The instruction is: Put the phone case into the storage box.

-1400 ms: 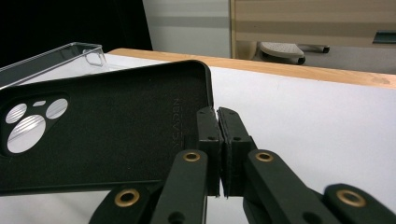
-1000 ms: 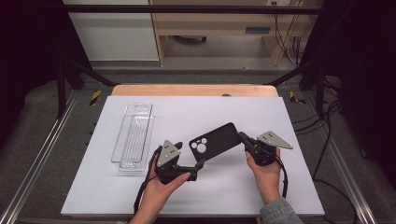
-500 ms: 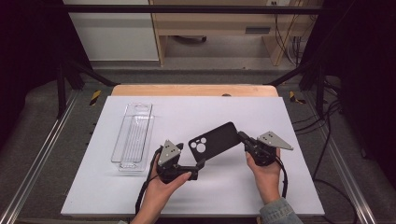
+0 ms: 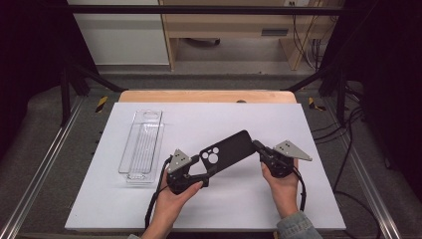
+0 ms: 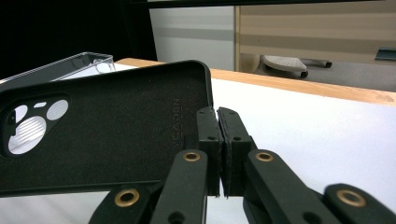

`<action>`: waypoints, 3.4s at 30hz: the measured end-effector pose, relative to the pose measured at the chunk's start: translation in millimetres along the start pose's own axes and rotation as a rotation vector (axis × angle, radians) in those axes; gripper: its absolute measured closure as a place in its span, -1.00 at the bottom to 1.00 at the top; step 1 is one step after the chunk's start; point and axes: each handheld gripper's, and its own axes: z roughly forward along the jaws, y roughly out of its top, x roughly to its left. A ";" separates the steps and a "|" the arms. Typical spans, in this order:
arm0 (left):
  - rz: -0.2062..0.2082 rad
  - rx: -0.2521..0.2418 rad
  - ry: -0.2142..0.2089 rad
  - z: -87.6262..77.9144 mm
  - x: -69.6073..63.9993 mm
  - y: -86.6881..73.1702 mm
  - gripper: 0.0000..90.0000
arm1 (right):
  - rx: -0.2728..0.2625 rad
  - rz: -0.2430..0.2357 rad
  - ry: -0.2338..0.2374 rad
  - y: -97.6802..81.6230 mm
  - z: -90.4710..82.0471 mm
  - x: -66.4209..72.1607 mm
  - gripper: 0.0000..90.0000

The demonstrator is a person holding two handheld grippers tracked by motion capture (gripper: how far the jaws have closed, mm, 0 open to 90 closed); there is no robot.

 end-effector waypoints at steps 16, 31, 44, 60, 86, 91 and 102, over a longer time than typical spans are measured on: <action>-0.052 -0.001 0.011 -4.6 1.8 -0.9 0.24 | -0.002 -0.004 0.000 -0.4 0.3 1.0 0.97; -0.146 -0.049 -0.018 -8.7 3.0 0.5 0.78 | 0.008 0.001 0.010 -2.3 2.4 0.9 0.97; -0.091 -0.093 0.008 -15.7 4.9 9.9 0.85 | 0.022 0.045 0.052 -5.7 7.2 0.5 0.89; -0.004 -0.098 0.114 -23.5 17.2 29.3 0.85 | 0.037 0.069 0.065 -7.5 4.2 -1.2 -0.37; 0.083 -0.062 0.223 -68.2 55.4 89.1 0.85 | 0.143 -0.082 0.017 -24.1 9.0 -15.1 -0.73; 0.108 -0.052 0.219 -73.5 63.0 102.9 0.85 | 0.155 -0.097 0.045 -25.0 10.3 -12.6 -0.74; 0.228 0.021 0.209 -82.7 77.7 135.0 0.85 | 0.139 -0.082 0.031 -21.2 4.2 -23.7 -0.79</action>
